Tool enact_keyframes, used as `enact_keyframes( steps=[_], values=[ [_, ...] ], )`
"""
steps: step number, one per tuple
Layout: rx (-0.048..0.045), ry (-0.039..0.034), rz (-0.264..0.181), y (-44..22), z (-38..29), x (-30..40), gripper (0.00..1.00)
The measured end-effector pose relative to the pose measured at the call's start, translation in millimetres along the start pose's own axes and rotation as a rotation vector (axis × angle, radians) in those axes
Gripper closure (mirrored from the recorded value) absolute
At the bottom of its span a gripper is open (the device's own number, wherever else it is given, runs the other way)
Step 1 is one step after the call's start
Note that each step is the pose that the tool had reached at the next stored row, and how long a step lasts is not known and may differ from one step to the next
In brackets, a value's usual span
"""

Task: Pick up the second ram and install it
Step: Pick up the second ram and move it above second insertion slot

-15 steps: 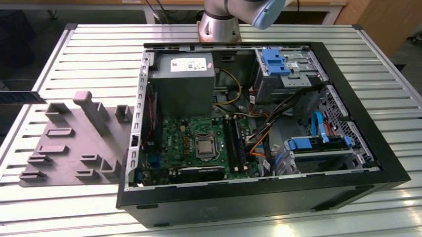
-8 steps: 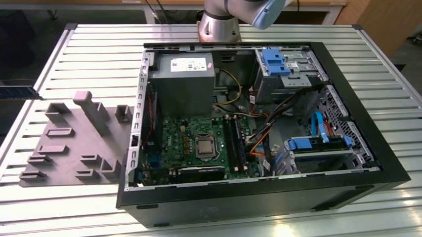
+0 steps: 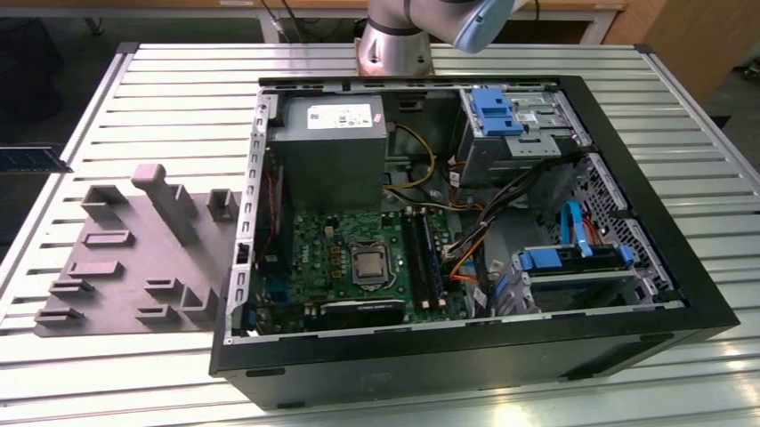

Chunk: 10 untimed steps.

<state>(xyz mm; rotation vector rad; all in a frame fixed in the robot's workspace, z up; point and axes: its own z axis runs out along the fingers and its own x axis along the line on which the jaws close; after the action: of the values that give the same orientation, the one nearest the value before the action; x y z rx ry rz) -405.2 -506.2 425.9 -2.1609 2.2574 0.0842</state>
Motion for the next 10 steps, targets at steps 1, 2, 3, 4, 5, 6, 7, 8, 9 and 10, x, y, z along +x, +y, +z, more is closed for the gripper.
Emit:
enact_keyframes(
  steps=[1, 2, 3, 4, 5, 6, 7, 8, 9, 10],
  values=[
    [0.0000, -0.0001, 0.000, 0.0, -0.3, 0.0, 0.89],
    [0.0001, -0.0001, 0.000, 0.0, -0.5, 0.0, 0.89],
    [0.0000, -0.0002, 0.000, 0.0, -0.5, 0.0, 0.89],
    [0.0001, -0.0002, 0.000, 0.0, -0.5, 0.0, 0.89],
    [0.0000, -0.0001, 0.000, 0.0, -0.6, 0.0, 0.89],
    [0.0000, -0.0001, 0.000, 0.0, -0.6, 0.0, 0.89],
    [-0.0001, 0.0000, 0.000, 0.0, -0.7, 0.0, 0.89],
    [-0.0002, 0.0001, 0.000, -0.6, -0.8, -0.1, 0.89],
    [-0.0003, 0.0002, 0.000, -1.4, -0.9, -0.1, 0.89],
    [-0.0002, 0.0000, 0.000, -2.2, -0.8, -0.1, 0.89]
  ],
)
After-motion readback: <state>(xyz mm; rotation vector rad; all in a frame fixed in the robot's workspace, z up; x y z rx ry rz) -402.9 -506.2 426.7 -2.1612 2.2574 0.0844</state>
